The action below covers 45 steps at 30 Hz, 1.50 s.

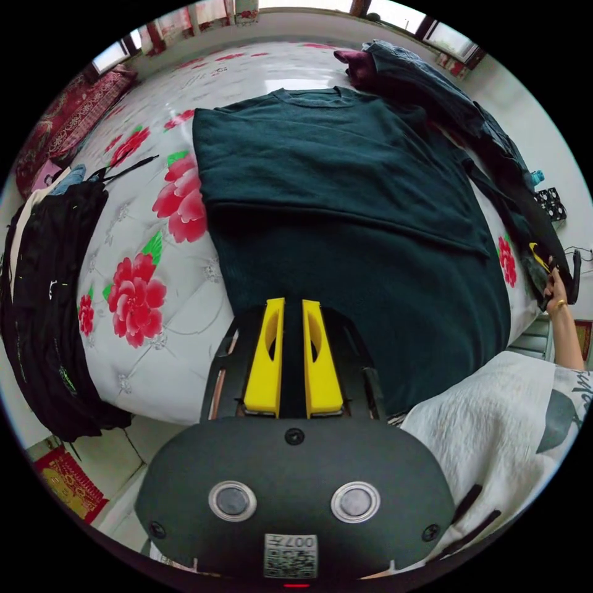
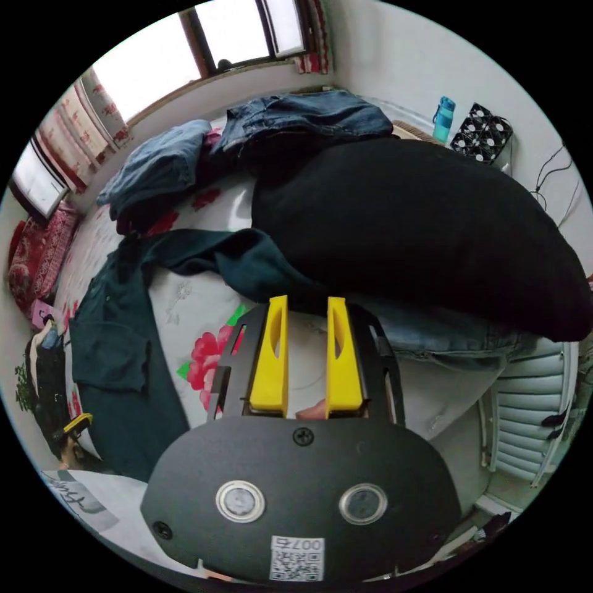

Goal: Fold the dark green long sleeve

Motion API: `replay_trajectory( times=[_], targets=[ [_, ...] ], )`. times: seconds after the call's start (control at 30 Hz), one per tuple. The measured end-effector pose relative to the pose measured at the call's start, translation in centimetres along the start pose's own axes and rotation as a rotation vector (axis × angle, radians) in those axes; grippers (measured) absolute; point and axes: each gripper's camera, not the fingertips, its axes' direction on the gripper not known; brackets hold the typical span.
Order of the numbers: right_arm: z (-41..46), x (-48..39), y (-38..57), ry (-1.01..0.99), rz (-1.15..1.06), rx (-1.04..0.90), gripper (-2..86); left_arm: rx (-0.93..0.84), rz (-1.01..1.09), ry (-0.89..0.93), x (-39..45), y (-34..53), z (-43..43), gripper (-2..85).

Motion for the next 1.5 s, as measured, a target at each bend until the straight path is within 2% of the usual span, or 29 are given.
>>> replay_trajectory(
  times=[0.1, 0.17, 0.27, 0.43, 0.57, 0.63, 0.73, 0.77, 0.87, 0.93, 0.97, 1.03, 1.13, 1.27, 1.33, 1.4, 1.5],
  targets=[
    [0.6, -0.3, -0.7, 0.037, -0.041, -0.037, 2.4, -0.002, -0.009, -0.011, -0.4, 0.3, -0.3, 4.4],
    [-0.3, -0.6, -0.7, -0.007, -0.096, -0.019, 1.6, -0.004, -0.027, -0.006, -0.9, 0.4, -0.5, 4.4],
    [-4.3, -2.0, 0.2, -0.050, -0.189, 0.163, 1.0, 0.003, -0.056, 0.006, -1.8, 1.0, -0.9, 4.5],
    [-12.4, -4.1, -0.7, -0.082, -0.272, 0.573, 0.8, 0.021, -0.095, 0.017, -3.3, 1.9, -1.7, 4.6],
    [-13.4, -3.4, -4.5, -0.085, -0.198, 0.662, 0.7, 0.034, -0.118, 0.038, -5.0, 2.9, -2.5, 4.4],
    [-12.9, -0.4, -7.7, -0.216, -0.017, 0.639, 0.7, 0.036, -0.134, 0.052, -5.9, 3.4, -2.9, 4.0],
    [-12.5, 2.6, -10.4, -0.471, 0.102, 0.644, 0.8, 0.013, -0.189, 0.094, -7.8, 4.3, -3.9, 0.5],
    [-12.7, 2.5, -10.8, -0.497, 0.084, 0.653, 0.8, 0.025, -0.202, 0.116, -8.4, 5.0, -4.8, -0.2],
    [-16.2, -1.8, -12.2, -0.648, -0.255, 0.711, 1.0, 0.141, -0.200, 0.182, -9.7, 7.3, -8.1, -0.6],
    [-19.5, -7.8, -11.7, -0.829, -0.651, 0.688, 1.2, 0.207, -0.204, 0.218, -10.4, 8.7, -9.9, -0.5],
    [-20.3, -9.5, -11.2, -0.864, -0.752, 0.677, 1.3, 0.246, -0.207, 0.239, -10.9, 9.5, -11.0, -0.1],
    [-22.5, -16.9, -7.8, -1.000, -1.142, 0.556, 1.7, 0.299, -0.215, 0.270, -11.8, 10.5, -12.5, 1.2],
    [-21.9, -25.8, -1.1, -1.087, -1.461, 0.336, 2.5, 0.348, -0.233, 0.320, -13.4, 12.2, -13.7, 4.6],
    [-15.7, -33.3, 9.0, -1.047, -1.614, 0.037, 3.7, 0.301, -0.329, 0.337, -16.6, 15.3, -12.5, 5.8],
    [-11.6, -35.1, 14.3, -1.052, -1.630, -0.187, 4.8, 0.284, -0.383, 0.364, -18.0, 17.1, -11.9, 6.0],
    [-9.5, -35.2, 16.1, -1.030, -1.582, -0.289, 5.1, 0.273, -0.424, 0.382, -19.3, 19.0, -11.7, 6.4],
    [-7.3, -34.1, 15.9, -0.925, -1.461, -0.319, 5.2, 0.266, -0.391, 0.388, -19.8, 19.5, -12.0, 7.4]
  ],
)
